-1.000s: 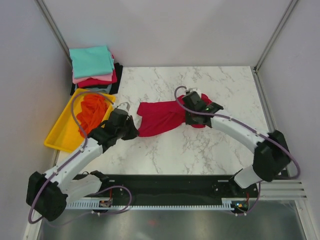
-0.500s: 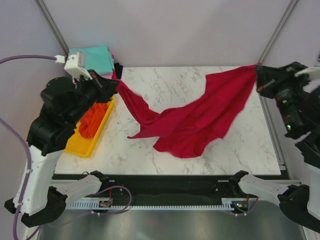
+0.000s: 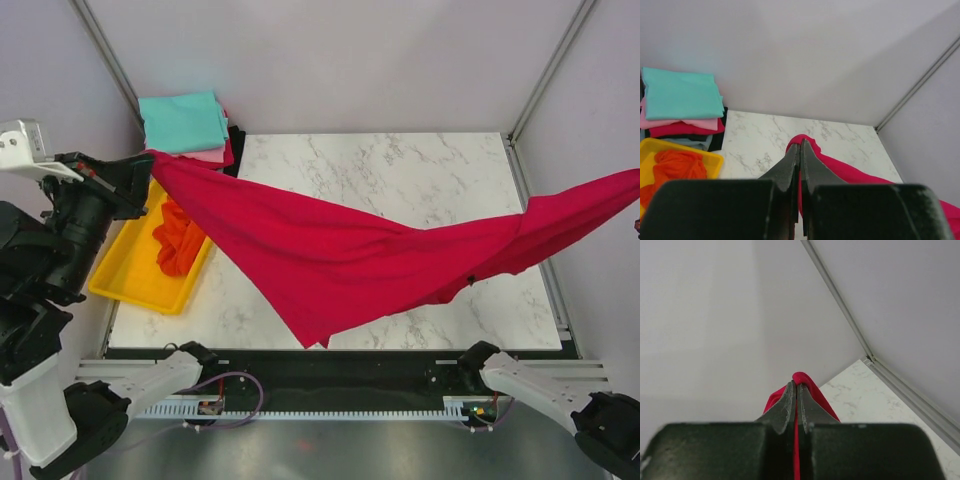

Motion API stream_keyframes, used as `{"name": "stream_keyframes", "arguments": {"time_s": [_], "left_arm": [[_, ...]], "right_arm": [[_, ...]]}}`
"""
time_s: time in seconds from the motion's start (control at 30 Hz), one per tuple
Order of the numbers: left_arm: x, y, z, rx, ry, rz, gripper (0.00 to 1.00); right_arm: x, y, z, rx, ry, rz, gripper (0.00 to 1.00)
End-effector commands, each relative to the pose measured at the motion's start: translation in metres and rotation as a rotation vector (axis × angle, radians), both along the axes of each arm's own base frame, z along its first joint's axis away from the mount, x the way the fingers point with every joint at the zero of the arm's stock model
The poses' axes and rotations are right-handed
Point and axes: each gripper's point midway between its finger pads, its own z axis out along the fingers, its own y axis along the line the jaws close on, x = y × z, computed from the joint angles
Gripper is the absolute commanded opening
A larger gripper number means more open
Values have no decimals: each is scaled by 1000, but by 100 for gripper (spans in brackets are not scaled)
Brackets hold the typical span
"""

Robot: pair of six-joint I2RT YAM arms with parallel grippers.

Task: Fold and stack the t-shirts

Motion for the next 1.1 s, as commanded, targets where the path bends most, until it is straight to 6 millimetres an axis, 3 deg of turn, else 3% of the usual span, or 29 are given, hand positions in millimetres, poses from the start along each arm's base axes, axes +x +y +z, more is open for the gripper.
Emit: {"name": "stream_keyframes", "arguments": {"time_s": [0.0,0.07,0.1,0.17,0.2,0.23,0.3,0.33,0.37,0.4,0.43,0.47,0.53,0.57,0.6,0.63,0.67,0.7,0.73,0.8,0.83,0.87,0.9,0.93,0.97,1.0,1.03,1.07], "left_arm": [[19,4,-18,104,62,69,2],[29,-6,-38,112,112,46,2],[40,-19,-64,139,174,17,2],[55,-35,-92,168,233,-24,2],[78,-45,-131,214,318,-7,2],[96,-51,-153,265,372,12,2],[122,-57,-181,321,438,34,2],[144,-61,-205,346,507,41,2],[154,-74,-221,335,550,-25,2],[167,-83,-234,314,567,-67,2],[182,-77,-248,272,597,-75,2],[197,-92,-276,247,658,-153,2],[227,-88,-307,207,707,-163,2],[243,-94,-345,213,801,-196,2],[260,-98,-346,208,804,-205,5],[267,-100,-357,218,842,-224,11],[287,-109,-374,220,877,-252,15],[293,-112,-381,221,900,-257,28],[289,-113,-390,228,958,-259,37],[290,-115,-385,275,952,-227,53],[281,-132,-375,328,906,-237,57],[271,-126,-383,392,913,-176,61],[260,-132,-379,425,895,-174,69],[238,-149,-355,446,832,-205,70],[227,-152,-353,455,819,-199,70],[204,-153,-370,474,858,-209,70],[179,-165,-353,468,803,-248,68],[159,-164,-375,486,824,-249,66]], "right_arm": [[-14,-28,-2,2,-1,-127,0],[-15,-28,-3,2,-11,-112,0],[-10,-21,-6,-15,-3,-89,0],[2,-7,-15,-46,27,-45,0],[22,15,-33,-94,96,-1,0],[34,25,-44,-110,140,6,0],[57,43,-74,-162,229,10,0],[65,49,-84,-164,252,2,0],[80,61,-110,-193,311,4,0],[87,67,-123,-201,331,10,0],[96,76,-129,-191,324,27,0],[107,86,-154,-227,373,32,0],[124,97,-173,-252,415,21,0],[131,98,-184,-270,444,-8,0],[137,100,-189,-279,463,-21,0],[149,106,-198,-299,495,-29,0],[157,105,-202,-294,513,-27,0],[165,105,-208,-294,531,-20,0],[178,106,-214,-289,549,-14,0],[194,94,-226,-252,585,5,0],[201,90,-231,-252,598,2,0],[205,83,-237,-251,616,-9,0],[208,84,-242,-252,625,6,0],[213,85,-248,-258,637,15,0],[215,85,-257,-260,658,22,0],[216,83,-262,-256,670,20,0],[218,85,-267,-252,677,39,0],[218,86,-277,-250,691,44,0]]}}
